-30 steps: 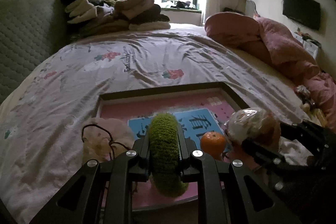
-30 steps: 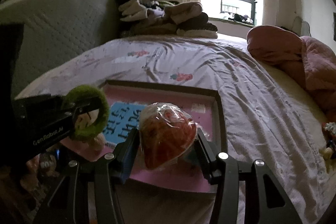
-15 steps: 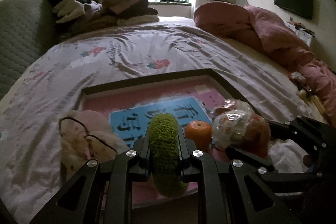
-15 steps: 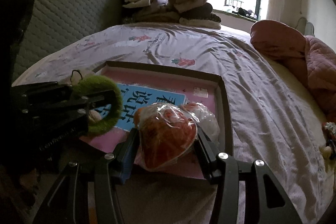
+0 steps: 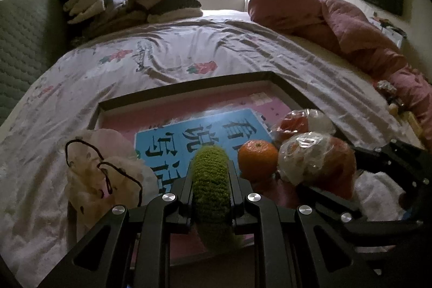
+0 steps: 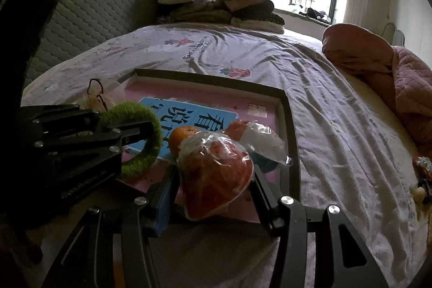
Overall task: Organize objects
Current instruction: 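Lower and open the left tool on the green ring while the right tool releases the wrapped ball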
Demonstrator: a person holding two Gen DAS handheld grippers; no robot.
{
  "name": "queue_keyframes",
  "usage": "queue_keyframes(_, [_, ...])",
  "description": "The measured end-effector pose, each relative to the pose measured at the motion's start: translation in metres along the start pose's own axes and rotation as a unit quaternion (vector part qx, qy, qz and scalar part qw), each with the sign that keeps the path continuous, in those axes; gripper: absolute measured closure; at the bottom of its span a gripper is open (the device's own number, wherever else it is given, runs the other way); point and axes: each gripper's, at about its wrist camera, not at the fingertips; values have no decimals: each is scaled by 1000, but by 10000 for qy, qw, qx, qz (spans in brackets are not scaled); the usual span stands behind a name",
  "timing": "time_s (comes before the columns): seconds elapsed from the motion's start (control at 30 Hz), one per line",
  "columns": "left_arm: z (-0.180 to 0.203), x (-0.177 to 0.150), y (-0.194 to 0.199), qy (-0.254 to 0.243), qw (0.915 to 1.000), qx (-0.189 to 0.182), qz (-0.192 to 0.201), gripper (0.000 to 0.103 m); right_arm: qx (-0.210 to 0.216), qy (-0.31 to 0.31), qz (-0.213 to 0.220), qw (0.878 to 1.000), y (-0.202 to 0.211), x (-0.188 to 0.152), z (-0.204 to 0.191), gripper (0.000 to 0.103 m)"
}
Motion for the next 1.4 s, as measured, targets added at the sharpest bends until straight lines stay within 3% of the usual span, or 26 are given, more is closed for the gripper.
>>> queue_keyframes(0.47, [0, -5, -10, -46, 9995, 182, -264, 78, -1, -32, -107, 9999, -5, -1, 4, 50])
queue_keyframes(0.63, [-2, -7, -10, -48, 9991, 264, -321, 57, 69, -111, -158, 9998, -5, -2, 7, 50])
queue_keyframes(1.4, [-10, -7, 3, 71, 9991, 345, -219, 46, -40, -161, -267, 9995, -2, -2, 10, 43])
Point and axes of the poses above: each gripper's, at about its wrist camera, not at the fingertips, and y roughly against the way its jaws point, z to its right, x to its top, and after that the axes turned 10 degrees about -z, right-handed
